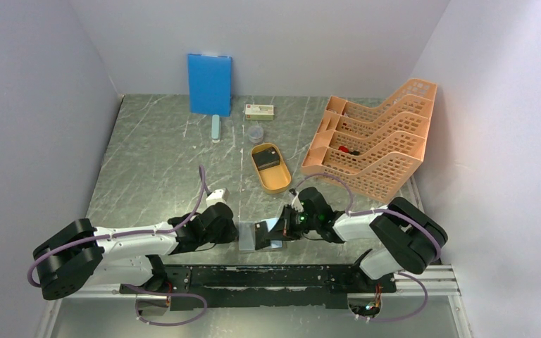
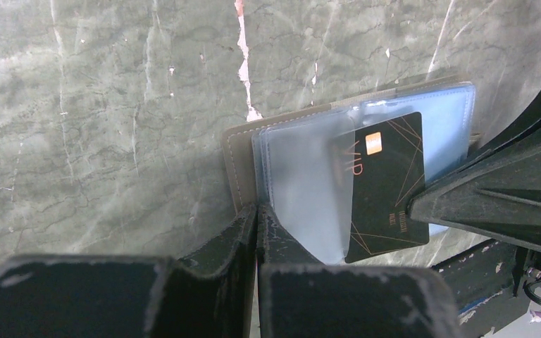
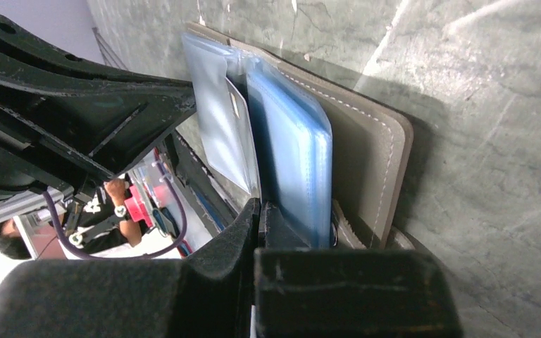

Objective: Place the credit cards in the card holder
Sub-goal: Insert the credit card into the card holder.

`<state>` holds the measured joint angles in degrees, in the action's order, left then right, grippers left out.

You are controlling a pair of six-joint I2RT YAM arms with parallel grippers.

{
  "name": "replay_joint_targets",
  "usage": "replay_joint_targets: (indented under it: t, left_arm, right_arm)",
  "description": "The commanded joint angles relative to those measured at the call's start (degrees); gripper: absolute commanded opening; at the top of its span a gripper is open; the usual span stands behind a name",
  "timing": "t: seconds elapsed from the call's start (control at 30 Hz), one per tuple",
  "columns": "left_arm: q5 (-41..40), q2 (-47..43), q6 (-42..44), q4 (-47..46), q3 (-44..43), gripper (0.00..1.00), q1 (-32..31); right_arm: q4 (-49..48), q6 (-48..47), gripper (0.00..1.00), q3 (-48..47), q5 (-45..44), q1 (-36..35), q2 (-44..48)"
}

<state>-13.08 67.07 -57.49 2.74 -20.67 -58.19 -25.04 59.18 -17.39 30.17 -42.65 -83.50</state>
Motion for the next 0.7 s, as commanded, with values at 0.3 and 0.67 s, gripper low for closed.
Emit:
replay_joint_targets:
  t: [0.3, 0.67]
  left_arm:
    - [-0.9, 2.1, 0.5, 4.7, 3.1, 0.09, 0.4]
    - [-0.7, 2.4, 0.8, 4.5, 3.0, 0.08, 0.3]
  right_arm:
    - [-0.3, 3.3, 0.0, -1.2, -6.1, -1.2, -1.7]
    - [0.0, 5.0, 0.0, -3.4, -7.8, -5.0, -3.1]
